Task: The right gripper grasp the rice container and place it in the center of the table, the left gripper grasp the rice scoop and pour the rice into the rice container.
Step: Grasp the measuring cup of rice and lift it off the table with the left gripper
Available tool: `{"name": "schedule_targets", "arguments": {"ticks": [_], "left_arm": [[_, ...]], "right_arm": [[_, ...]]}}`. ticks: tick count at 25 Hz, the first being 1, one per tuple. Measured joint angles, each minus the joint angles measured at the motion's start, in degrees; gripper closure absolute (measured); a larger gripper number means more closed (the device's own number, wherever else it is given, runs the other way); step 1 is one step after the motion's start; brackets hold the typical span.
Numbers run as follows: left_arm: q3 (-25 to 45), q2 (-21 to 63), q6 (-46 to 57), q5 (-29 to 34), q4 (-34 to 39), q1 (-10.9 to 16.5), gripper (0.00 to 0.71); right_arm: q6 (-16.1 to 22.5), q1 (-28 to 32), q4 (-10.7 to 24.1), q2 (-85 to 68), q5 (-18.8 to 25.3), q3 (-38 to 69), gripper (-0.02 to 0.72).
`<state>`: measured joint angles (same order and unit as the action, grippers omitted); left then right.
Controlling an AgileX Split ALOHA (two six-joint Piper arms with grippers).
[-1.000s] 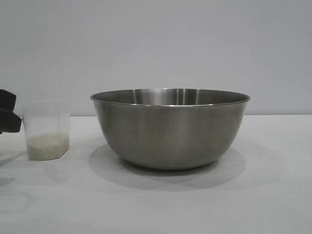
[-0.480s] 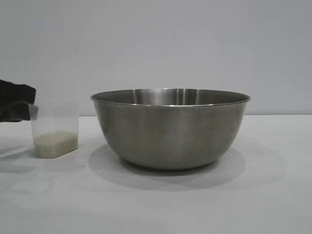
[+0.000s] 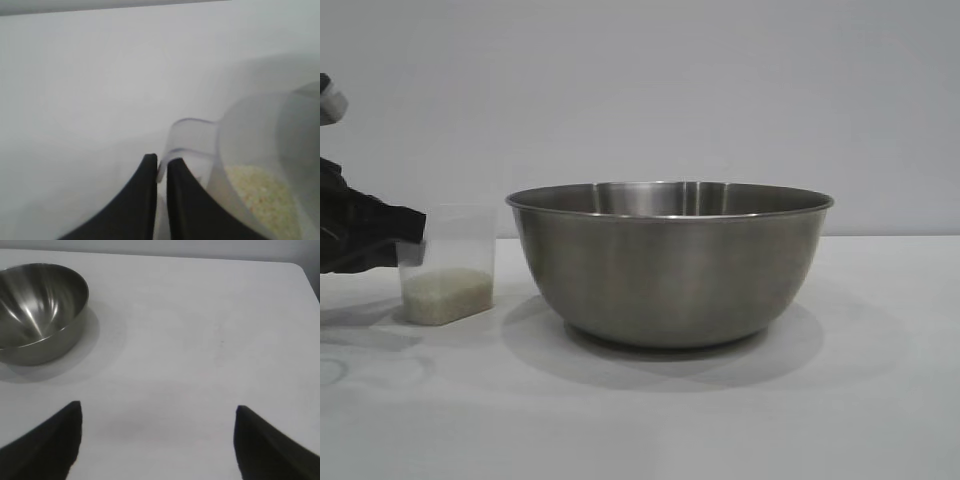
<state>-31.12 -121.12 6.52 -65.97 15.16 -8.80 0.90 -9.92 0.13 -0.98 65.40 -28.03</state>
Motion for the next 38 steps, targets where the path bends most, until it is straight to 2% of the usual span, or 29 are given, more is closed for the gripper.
{"name": "schedule_targets", "arguments": {"ticks": [16,17,19,20,38], "left_arm": [[0.00,0.00,-1.10,0.00,0.87,0.00,0.710],[0.00,0.00,-1.10,0.00,0.87,0.00,0.663],[0.00,0.00,-1.10,0.00,0.87,0.00,0.663],[0.00,0.00,-1.10,0.00,0.87,0.00,0.621],[0.00,0.70,-1.22,0.00,1.70,0.00,0.620]], "right_arm": [[0.00,0.00,0.00,0.00,0.00,0.00,0.169],[0.00,0.00,0.00,0.00,0.00,0.00,0.169],[0.00,0.00,0.00,0.00,0.00,0.00,0.169],[0.00,0.00,0.00,0.00,0.00,0.00,0.169],[0.00,0.00,0.00,0.00,0.00,0.00,0.169]]}}
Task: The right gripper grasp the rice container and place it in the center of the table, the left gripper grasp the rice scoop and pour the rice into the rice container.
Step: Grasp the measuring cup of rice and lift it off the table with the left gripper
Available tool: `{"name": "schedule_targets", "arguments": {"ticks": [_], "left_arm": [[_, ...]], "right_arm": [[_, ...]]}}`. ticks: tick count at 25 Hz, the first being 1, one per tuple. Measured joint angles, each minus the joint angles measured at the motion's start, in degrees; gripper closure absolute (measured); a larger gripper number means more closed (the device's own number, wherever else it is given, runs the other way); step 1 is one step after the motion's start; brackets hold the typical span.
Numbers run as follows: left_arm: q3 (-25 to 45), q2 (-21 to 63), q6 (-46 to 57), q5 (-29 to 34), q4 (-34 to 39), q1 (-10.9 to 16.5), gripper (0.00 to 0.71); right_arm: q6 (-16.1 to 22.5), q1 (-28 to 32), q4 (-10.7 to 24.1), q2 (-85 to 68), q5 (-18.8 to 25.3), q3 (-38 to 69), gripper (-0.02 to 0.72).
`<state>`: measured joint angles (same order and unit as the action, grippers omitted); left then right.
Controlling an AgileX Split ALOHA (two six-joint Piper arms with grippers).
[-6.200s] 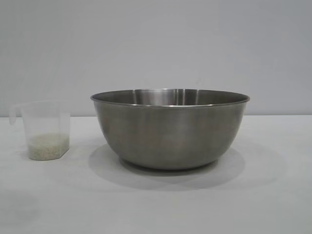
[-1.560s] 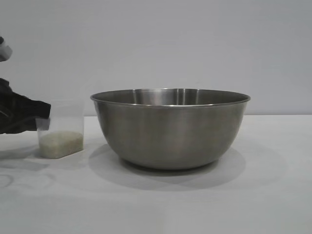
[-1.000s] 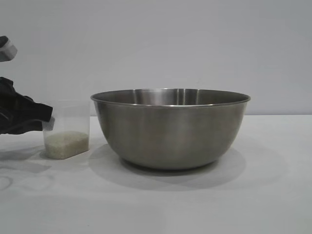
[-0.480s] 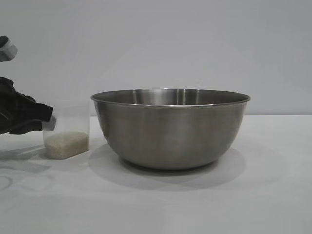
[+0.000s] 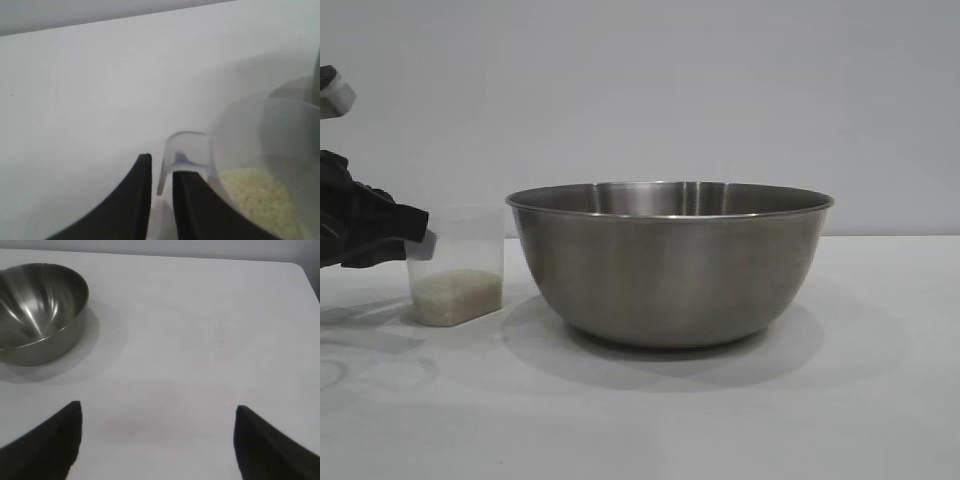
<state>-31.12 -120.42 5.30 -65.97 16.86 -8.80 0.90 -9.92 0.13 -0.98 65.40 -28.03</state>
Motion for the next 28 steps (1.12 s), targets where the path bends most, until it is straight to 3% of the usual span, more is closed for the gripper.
{"name": "schedule_targets", "arguments": {"ticks": [2,12,17,28], "left_arm": [[0.00,0.15,0.00,0.00,0.58,0.00,0.710],[0.00,5.69,-0.21,1.05,0.71,0.00,0.710],[-0.27,12.15,-5.75,1.16,1.57,0.00,0.710],[-13.75,17.59,-14.67,1.16,16.65,0.00,0.710]], "right_arm": [[0.00,0.00,0.00,0.00,0.00,0.00,0.169],[0.00,0.00,0.00,0.00,0.00,0.00,0.169],[-0.03,0.00,0.00,0.00,0.00,0.00,0.169],[-0.03,0.00,0.00,0.00,0.00,0.00,0.169]]}}
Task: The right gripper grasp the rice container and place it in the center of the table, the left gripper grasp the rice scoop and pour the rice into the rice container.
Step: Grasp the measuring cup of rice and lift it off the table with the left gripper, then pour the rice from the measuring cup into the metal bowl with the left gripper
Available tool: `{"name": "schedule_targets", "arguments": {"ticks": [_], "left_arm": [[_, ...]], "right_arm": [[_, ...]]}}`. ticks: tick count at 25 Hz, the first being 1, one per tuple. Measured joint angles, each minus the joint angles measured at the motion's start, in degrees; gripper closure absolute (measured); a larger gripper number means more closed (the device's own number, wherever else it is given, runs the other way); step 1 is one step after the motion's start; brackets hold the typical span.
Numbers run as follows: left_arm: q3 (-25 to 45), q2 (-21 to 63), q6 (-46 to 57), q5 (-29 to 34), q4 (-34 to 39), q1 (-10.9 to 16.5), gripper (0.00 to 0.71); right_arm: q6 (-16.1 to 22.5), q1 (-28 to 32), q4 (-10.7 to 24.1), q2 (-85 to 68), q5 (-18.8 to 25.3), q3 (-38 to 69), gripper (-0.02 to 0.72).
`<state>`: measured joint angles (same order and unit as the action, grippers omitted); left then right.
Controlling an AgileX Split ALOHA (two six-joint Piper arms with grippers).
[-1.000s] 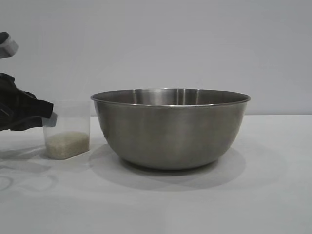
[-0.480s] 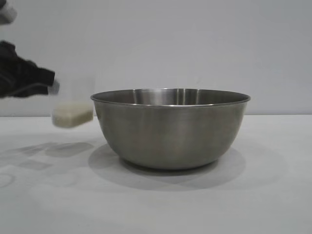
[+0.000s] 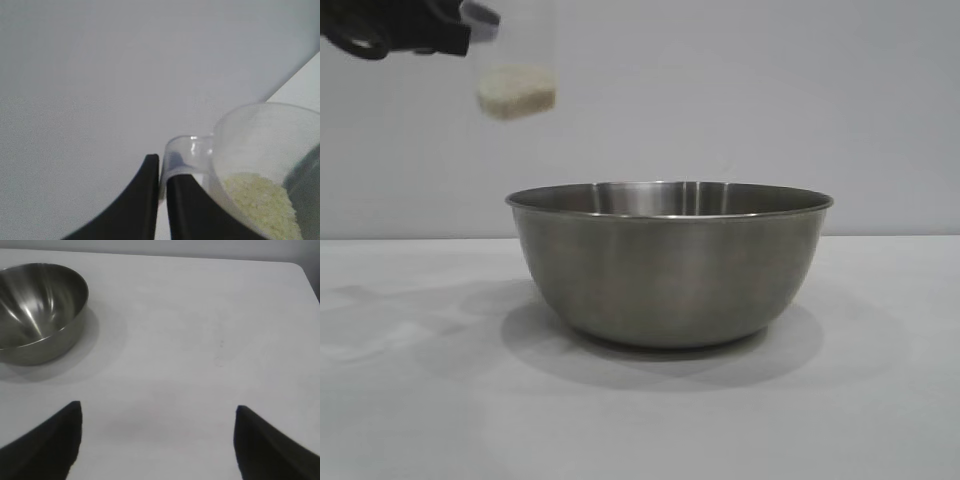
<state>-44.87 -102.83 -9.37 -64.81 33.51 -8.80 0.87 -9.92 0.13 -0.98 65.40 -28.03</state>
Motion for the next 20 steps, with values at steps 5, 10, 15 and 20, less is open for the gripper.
{"name": "schedule_targets", "arguments": {"ticks": [5,10,15,20], "left_arm": [[-6.77,0.00,-0.97,0.91,9.81,0.00,0.710],[-9.99,0.00,-2.72,4.10,16.41,0.00,0.710],[-12.06,-0.80,-9.95,6.43,19.40,-1.58,0.710],[-12.98,-1.15,-21.80,10.51,19.91,-5.90,0.710]], "right_arm": [[0.00,0.00,0.00,0.00,0.00,0.00,0.169],[0.00,0.00,0.00,0.00,0.00,0.00,0.169],[0.00,0.00,0.00,0.00,0.00,0.00,0.169],[0.00,0.00,0.00,0.00,0.00,0.00,0.169]]}}
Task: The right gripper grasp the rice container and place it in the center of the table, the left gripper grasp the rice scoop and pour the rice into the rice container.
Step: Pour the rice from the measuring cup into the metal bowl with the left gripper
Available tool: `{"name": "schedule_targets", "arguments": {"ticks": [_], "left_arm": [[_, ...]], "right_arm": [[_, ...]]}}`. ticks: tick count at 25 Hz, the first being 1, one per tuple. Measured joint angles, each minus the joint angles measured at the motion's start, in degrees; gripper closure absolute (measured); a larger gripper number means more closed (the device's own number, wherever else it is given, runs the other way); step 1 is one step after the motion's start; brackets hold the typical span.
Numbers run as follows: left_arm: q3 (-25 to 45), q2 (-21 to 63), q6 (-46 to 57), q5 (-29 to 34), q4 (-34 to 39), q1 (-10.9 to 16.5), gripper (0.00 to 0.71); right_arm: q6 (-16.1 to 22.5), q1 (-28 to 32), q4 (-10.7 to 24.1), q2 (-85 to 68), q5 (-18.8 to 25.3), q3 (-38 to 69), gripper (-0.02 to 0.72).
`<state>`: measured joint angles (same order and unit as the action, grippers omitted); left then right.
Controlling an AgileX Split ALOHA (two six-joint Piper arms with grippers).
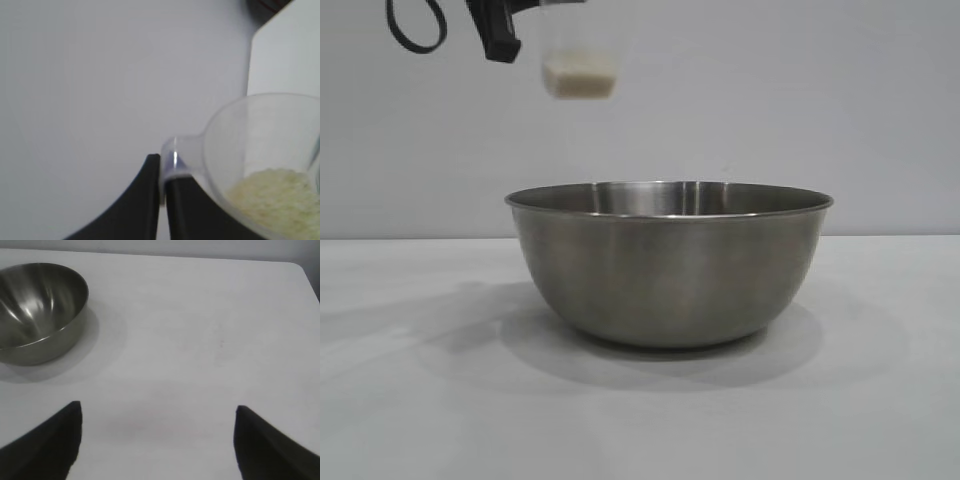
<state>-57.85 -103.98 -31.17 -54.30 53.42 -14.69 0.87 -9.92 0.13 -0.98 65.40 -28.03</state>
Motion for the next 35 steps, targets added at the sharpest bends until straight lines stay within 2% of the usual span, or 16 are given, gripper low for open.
{"name": "schedule_targets", "arguments": {"ticks": [7,13,23,29,35], "left_arm": [[0.00,-0.62,-14.95,2.90,-1.56,-4.13,0.710],[0.00,-3.31,-28.93,6.12,-3.51,-6.17,0.710],[-0.04,-4.18,-45.90,6.24,-5.87,-6.85,0.710],[-0.04,-4.18,-53.03,6.24,-6.37,-8.74,0.710],[-0.04,-4.18,-57.91,6.15,-7.44,-8.89,0.710]], "right_arm": [[0.00,0.00,0.00,0.00,0.00,0.00,0.169],[0.00,0.00,0.00,0.00,0.00,0.00,0.169],[0.00,0.00,0.00,0.00,0.00,0.00,0.169],[0.00,0.00,0.00,0.00,0.00,0.00,0.169],[0.00,0.00,0.00,0.00,0.00,0.00,0.169]]}}
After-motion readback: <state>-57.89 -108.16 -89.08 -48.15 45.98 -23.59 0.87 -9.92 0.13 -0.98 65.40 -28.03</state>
